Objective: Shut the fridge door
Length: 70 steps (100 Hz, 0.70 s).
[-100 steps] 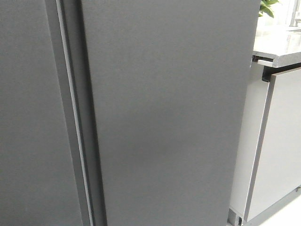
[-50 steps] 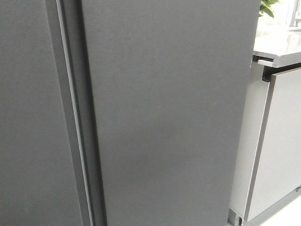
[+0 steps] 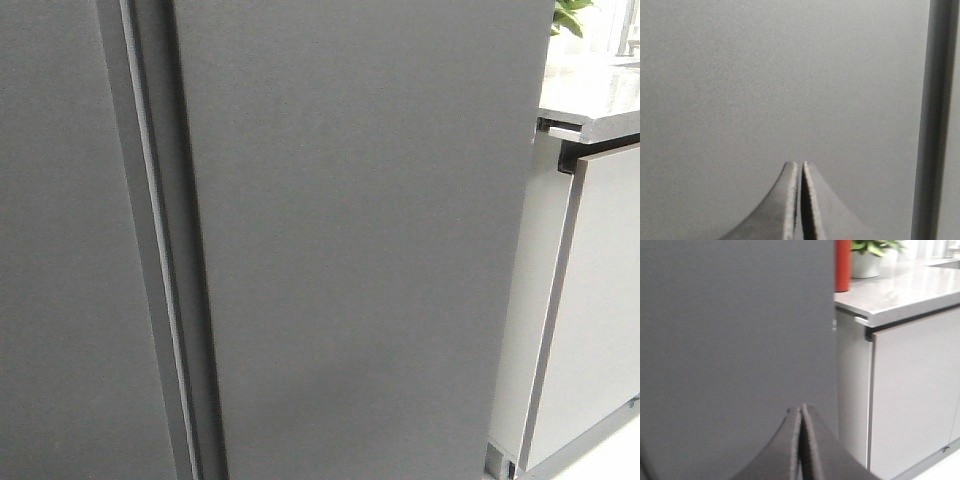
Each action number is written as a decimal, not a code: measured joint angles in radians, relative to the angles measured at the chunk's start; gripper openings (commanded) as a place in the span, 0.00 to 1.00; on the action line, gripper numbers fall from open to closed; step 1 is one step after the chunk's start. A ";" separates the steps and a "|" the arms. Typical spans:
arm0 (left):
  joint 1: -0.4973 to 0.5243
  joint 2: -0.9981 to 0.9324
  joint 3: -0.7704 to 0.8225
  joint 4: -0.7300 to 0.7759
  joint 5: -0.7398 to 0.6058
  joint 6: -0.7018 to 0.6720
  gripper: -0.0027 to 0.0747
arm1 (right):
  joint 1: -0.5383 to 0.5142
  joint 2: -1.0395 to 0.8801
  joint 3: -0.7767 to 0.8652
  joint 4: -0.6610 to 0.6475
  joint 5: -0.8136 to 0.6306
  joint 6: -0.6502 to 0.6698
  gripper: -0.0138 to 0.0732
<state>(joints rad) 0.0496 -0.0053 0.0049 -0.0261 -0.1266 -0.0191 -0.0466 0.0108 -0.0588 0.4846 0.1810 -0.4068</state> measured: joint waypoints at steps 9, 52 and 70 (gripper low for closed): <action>0.000 0.000 0.000 0.000 0.000 0.000 0.01 | 0.000 -0.017 0.069 0.047 -0.063 0.000 0.11; 0.000 0.000 0.000 0.000 0.000 0.000 0.01 | 0.000 -0.020 0.077 0.094 -0.106 -0.003 0.11; 0.000 0.000 0.000 0.000 0.000 0.000 0.01 | 0.000 -0.020 0.077 -0.238 -0.106 0.269 0.11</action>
<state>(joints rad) 0.0496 -0.0053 0.0049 -0.0261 -0.1266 -0.0191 -0.0466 -0.0093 0.0178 0.2466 0.0746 -0.1379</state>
